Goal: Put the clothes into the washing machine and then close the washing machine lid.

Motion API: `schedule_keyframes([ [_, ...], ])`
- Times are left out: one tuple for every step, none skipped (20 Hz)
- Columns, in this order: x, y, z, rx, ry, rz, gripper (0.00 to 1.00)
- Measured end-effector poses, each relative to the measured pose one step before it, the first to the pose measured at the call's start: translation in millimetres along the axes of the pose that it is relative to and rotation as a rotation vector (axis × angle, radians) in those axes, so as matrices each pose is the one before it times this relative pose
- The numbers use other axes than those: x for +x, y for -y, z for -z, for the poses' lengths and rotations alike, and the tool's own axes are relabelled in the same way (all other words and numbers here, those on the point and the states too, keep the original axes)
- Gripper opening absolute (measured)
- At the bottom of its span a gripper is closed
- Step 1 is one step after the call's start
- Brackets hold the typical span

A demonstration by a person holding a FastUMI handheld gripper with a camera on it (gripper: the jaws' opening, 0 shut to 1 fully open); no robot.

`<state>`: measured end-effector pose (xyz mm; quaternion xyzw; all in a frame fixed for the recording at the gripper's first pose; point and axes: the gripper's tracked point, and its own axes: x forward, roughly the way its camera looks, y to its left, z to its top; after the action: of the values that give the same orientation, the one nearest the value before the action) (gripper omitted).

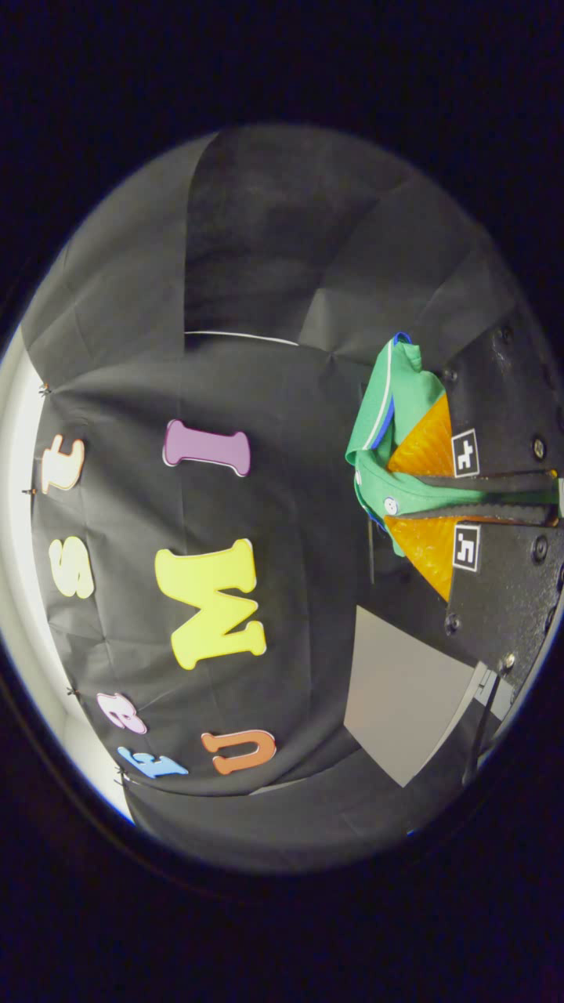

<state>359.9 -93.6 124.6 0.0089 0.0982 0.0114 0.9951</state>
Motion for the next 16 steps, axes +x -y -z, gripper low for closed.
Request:
schedule_keyframes([
  [9.44,3.76,5.82,-0.00317,-0.00901,-0.01297,0.09],
  [10.51,3.21,6.88,-0.00513,-0.01259,-0.01276,0.09],
  [11.87,0.45,7.73,-0.00651,-0.01782,-0.01348,0.09],
  [10.57,0.82,8.12,-0.00802,-0.01736,-0.01615,0.09],
  [10.58,2.15,9.53,-0.00865,-0.01743,-0.01171,0.09],
  [11.15,4.16,8.79,-0.00895,-0.0202,-0.00817,0.09],
  [9.98,2.83,9.28,-0.00342,-0.02113,-0.00866,0.09],
  [10.35,1.38,8.78,-0.00165,-0.02191,-0.01058,0.09],
  [10.03,2.83,9.43,-0.00524,-0.02114,-0.006,0.09],
  [9.85,2.89,10.12,-0.01053,-0.02042,-0.00333,0.09],
  [9.59,1.99,8.82,-0.00767,-0.02125,-0.00229,0.09],
  [9.27,1.3,8.8,-0.00169,-0.02162,-0.00759,0.09],
  [8.46,1.36,8.01,0.00259,-0.0216,-0.00607,0.09],
  [8.73,1.69,8.18,0.00188,-0.02269,-0.0033,0.09],
  [11.17,1.33,9.17,-0.00062,-0.0221,-0.00205,0.09],
  [9.45,0.57,7.58,-0.00373,-0.02181,-0.00396,0.09],
])
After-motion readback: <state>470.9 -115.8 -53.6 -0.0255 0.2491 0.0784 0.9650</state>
